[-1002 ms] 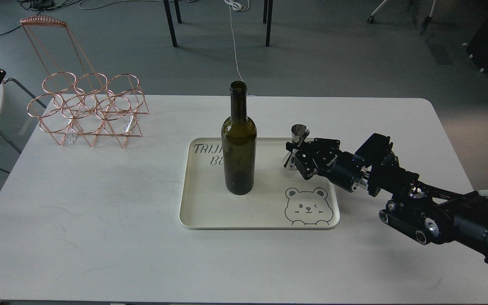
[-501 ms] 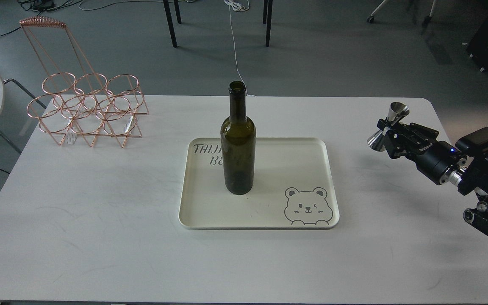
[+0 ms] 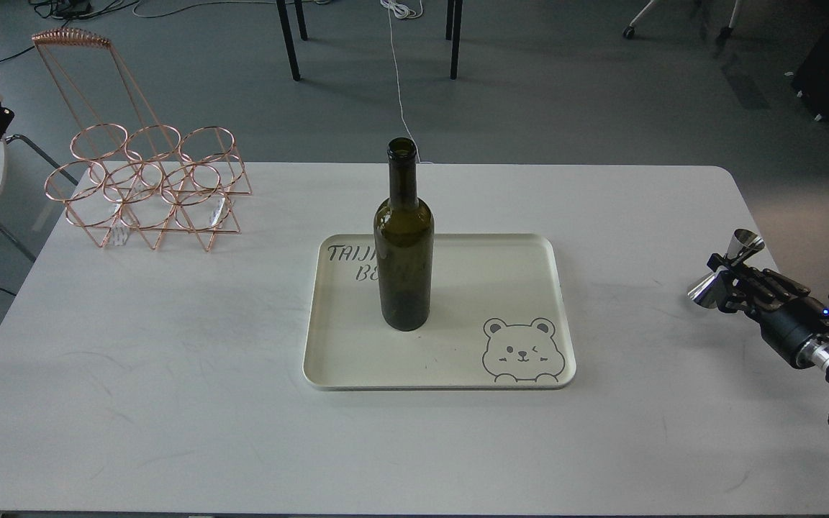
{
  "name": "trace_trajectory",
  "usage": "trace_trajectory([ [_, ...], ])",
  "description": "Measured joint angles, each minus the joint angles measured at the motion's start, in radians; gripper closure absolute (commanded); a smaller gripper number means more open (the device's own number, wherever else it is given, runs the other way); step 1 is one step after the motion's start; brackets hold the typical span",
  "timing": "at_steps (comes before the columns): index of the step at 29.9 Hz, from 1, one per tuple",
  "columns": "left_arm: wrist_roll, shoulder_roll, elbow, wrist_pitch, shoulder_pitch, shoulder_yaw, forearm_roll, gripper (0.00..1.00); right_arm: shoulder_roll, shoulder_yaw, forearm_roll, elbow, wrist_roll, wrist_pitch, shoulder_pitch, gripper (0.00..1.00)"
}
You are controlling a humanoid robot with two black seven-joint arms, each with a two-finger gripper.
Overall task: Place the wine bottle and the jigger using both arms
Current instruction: 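Carry the jigger off the tray and set it on the table beside it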
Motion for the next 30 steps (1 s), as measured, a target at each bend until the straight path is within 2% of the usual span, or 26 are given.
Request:
trace_trajectory([
  [6, 0.0, 0.004, 0.0, 0.0, 0.0, 0.0, 0.0, 0.02, 0.009, -0.019, 0.0, -0.008, 0.0, 0.0, -0.002, 0.85],
  [18, 0.001, 0.01, 0.0, 0.0, 0.001, 0.0, 0.0, 0.02, 0.015, -0.035, 0.002, 0.006, 0.0, 0.0, 0.001, 0.61],
  [23, 0.001, 0.01, 0.0, 0.0, 0.001, 0.0, 0.0, 0.02, 0.011, -0.036, 0.003, 0.027, 0.0, 0.0, 0.002, 0.28],
  [25, 0.001, 0.01, 0.0, 0.0, 0.001, 0.0, 0.0, 0.02, 0.001, -0.036, 0.003, 0.059, 0.0, 0.0, 0.0, 0.18],
  [27, 0.001, 0.01, 0.0, 0.0, 0.001, 0.0, 0.0, 0.02, -0.019, -0.037, 0.003, 0.103, 0.0, 0.0, -0.009, 0.1],
  [30, 0.001, 0.016, -0.002, 0.0, 0.001, -0.001, 0.0, 0.02, -0.083, -0.037, 0.005, 0.201, 0.0, 0.0, -0.032, 0.06],
])
